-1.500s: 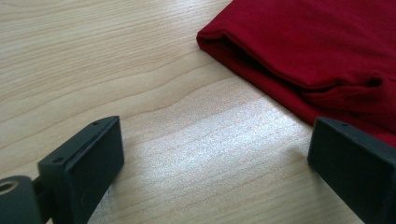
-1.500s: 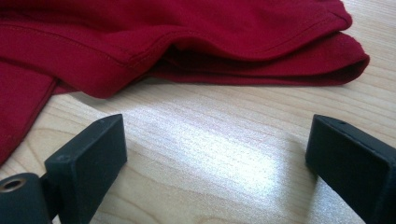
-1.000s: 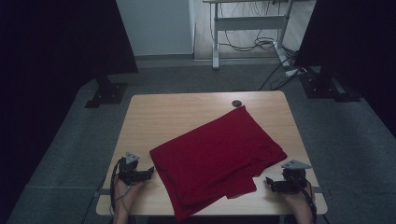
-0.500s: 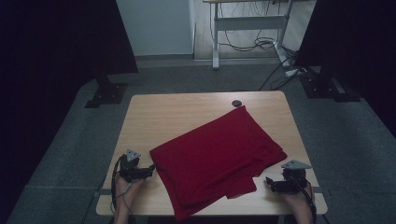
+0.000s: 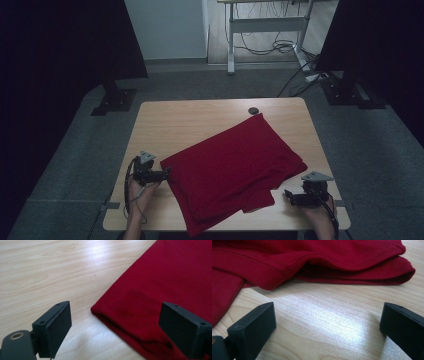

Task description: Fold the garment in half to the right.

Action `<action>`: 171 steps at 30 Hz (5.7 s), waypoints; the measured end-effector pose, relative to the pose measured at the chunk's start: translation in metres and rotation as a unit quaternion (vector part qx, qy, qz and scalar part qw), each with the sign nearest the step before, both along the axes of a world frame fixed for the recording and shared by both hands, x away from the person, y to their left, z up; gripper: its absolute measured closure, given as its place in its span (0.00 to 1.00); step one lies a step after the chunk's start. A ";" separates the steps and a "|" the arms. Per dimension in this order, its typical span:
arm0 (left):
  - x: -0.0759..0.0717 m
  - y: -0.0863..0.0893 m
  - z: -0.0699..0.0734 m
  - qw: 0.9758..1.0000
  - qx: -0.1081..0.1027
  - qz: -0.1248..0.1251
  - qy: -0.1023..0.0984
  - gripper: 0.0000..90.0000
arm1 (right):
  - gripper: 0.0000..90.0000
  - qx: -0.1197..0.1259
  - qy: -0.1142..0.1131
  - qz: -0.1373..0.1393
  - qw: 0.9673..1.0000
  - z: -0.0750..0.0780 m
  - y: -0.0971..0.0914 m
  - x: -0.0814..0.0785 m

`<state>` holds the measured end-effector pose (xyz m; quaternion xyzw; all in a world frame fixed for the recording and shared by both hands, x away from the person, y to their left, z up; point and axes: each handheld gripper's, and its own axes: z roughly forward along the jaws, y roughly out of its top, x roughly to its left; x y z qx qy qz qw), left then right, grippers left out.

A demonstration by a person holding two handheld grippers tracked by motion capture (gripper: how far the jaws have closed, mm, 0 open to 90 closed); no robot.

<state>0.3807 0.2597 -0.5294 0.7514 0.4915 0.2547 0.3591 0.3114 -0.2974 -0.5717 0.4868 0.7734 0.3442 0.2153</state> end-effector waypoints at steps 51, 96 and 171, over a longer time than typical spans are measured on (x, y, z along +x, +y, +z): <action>0.027 -0.004 -0.028 0.999 -0.001 0.037 0.035 0.06 | 0.06 0.023 -0.022 0.167 0.985 0.023 0.064 -0.011; 0.027 -0.005 -0.028 0.999 -0.002 0.036 0.033 0.07 | 0.05 -0.006 -0.039 0.444 0.895 0.028 0.251 -0.045; 0.019 -0.048 0.044 0.988 -0.033 -0.087 -0.123 0.93 | 0.92 0.069 -0.075 0.314 0.944 0.071 0.206 -0.022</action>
